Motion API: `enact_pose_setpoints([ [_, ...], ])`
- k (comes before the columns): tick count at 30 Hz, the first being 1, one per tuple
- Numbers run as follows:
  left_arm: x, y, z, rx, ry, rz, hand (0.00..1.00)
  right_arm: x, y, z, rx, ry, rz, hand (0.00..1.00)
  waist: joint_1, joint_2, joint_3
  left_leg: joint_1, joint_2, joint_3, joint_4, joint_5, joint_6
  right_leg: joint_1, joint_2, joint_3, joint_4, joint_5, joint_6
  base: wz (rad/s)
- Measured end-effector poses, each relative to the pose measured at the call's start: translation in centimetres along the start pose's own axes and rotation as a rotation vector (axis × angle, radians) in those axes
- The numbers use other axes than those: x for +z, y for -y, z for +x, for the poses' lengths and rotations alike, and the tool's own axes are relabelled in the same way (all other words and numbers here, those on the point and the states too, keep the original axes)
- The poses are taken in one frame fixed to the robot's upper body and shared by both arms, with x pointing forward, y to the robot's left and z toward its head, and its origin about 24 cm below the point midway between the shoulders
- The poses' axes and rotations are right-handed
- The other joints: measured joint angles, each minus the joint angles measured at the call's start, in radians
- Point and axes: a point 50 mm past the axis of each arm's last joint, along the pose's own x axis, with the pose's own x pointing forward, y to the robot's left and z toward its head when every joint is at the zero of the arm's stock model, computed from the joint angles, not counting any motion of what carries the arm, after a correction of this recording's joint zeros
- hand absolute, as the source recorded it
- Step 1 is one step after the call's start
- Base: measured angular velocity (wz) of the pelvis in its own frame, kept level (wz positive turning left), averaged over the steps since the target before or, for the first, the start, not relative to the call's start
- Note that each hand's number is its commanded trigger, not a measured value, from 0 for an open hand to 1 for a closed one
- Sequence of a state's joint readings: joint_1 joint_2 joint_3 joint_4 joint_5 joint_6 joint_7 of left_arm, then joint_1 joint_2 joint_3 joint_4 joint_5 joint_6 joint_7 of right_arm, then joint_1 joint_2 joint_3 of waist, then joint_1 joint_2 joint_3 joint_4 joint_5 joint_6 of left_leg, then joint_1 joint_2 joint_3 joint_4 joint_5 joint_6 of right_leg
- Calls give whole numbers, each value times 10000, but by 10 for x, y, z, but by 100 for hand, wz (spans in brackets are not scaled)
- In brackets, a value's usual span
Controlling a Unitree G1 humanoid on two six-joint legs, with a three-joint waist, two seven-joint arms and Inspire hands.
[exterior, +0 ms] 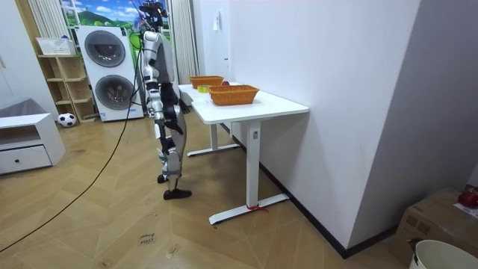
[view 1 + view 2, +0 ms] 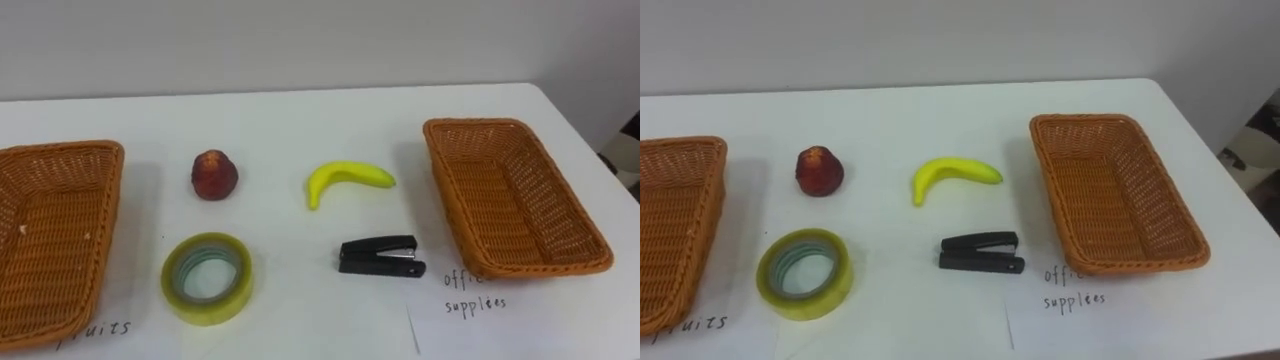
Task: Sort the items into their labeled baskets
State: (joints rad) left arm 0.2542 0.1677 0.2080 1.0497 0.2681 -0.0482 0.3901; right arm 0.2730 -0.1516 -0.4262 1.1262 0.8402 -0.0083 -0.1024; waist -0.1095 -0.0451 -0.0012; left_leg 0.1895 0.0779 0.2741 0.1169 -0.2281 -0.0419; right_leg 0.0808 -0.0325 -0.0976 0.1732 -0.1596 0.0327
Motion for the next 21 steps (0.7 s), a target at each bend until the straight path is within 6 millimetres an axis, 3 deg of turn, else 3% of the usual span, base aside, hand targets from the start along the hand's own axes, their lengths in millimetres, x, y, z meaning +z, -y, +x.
enact_pose_setpoints([
  [7, -4, -5, -1, 461, -11, -88, 0, 49, -17, -5, -274, 1872, 1919, 0, -280, -74, 10, -72, 2, 181, -5, -33, 32, -297, 14, 150, 241, -4, -5, -9],
  [12, -2, -9, -2, 654, 228, -161, 0, 93, -32, -20, -701, 3511, 3085, 0, -509, -89, 9, -110, -21, 201, 21, -35, 39, -337, -10, 163, 297, -21, 0, -1],
  [18, 4, -10, -2, 639, 530, -164, 0, 134, -53, -47, -728, 5358, 3354, 0, -481, -60, -3, -173, -21, 215, 17, -30, 39, -484, -4, 175, 307, -23, 0, -1],
  [21, 0, -9, -3, 428, 374, -98, 0, 157, -67, -72, -189, 6404, 3957, 0, -495, -72, -8, -305, -22, 231, 18, -28, 40, -570, -5, 171, 317, -30, 5, 0],
])
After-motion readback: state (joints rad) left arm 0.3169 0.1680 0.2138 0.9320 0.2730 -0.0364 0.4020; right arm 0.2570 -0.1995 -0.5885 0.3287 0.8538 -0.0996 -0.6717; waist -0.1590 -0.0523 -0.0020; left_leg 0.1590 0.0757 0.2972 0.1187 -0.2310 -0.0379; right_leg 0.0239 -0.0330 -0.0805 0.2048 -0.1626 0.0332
